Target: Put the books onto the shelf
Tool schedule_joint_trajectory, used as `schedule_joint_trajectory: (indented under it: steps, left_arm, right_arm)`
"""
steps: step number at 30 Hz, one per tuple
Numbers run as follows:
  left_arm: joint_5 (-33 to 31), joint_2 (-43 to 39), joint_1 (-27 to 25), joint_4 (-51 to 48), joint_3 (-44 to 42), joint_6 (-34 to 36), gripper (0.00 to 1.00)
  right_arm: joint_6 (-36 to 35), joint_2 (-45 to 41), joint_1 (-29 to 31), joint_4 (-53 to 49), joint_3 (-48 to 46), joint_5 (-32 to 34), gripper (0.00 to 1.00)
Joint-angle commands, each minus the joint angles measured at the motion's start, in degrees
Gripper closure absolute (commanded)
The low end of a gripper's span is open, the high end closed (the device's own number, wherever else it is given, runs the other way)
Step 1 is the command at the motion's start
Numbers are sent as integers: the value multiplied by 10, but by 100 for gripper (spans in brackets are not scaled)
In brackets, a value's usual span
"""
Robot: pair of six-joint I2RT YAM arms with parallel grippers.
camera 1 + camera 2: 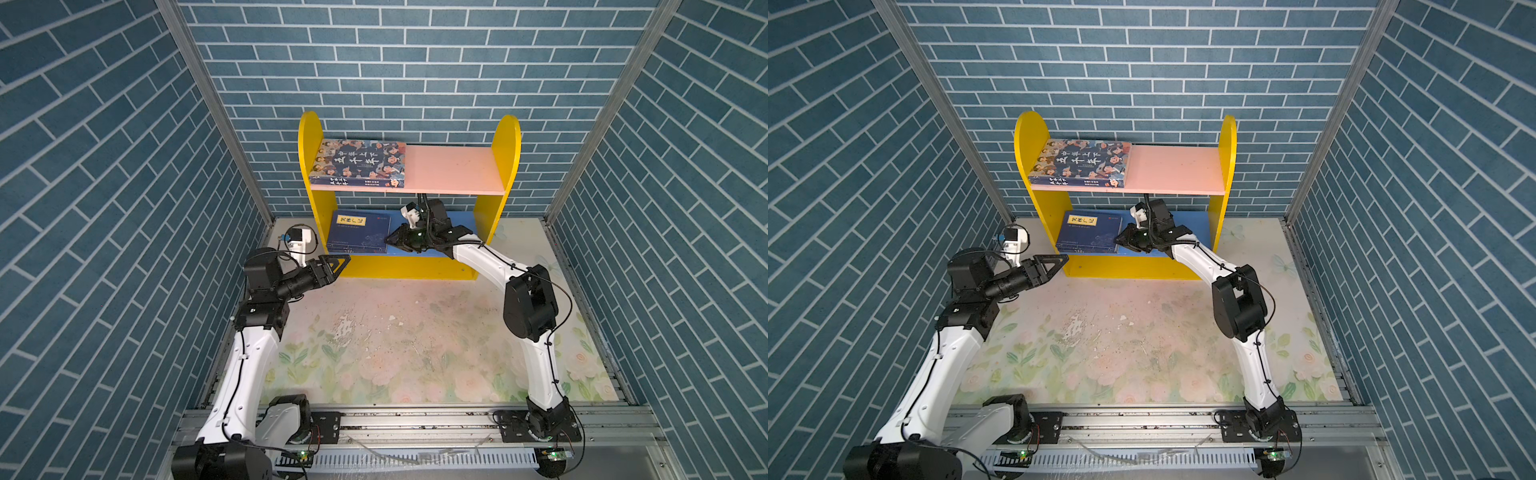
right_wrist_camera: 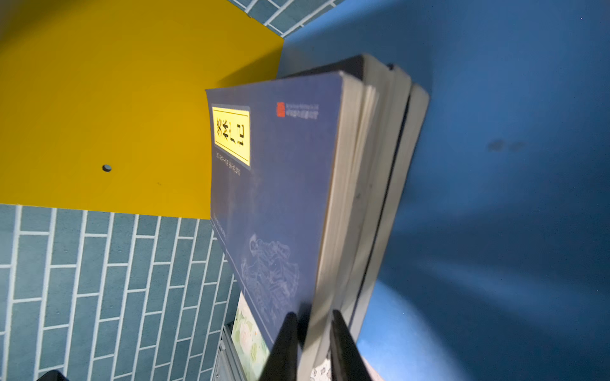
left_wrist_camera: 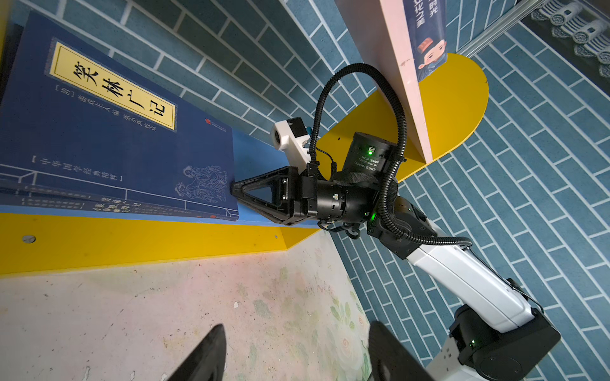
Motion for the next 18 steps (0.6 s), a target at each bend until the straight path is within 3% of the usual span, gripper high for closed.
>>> schedule_joint_trajectory:
  steps: [1, 3, 12, 14, 18]
  left_arm:
    - [5, -7, 3, 12, -4, 3, 30]
    - [5, -7, 3, 12, -3, 3, 30]
    - [1, -7, 4, 7, -2, 9, 30]
    - [-15, -3, 4, -29, 12, 51, 30]
    - [-68, 19, 4, -114, 41, 211, 32]
  right_arm:
    - [-43, 18, -1, -8, 25, 18, 83]
    - [-43, 18, -1, -6, 27, 18, 88]
    - [-42, 20, 0, -9, 37, 14, 88]
    - [-42, 14, -1, -8, 31, 16, 84]
    - [-45, -18, 0, 10, 0, 27, 80]
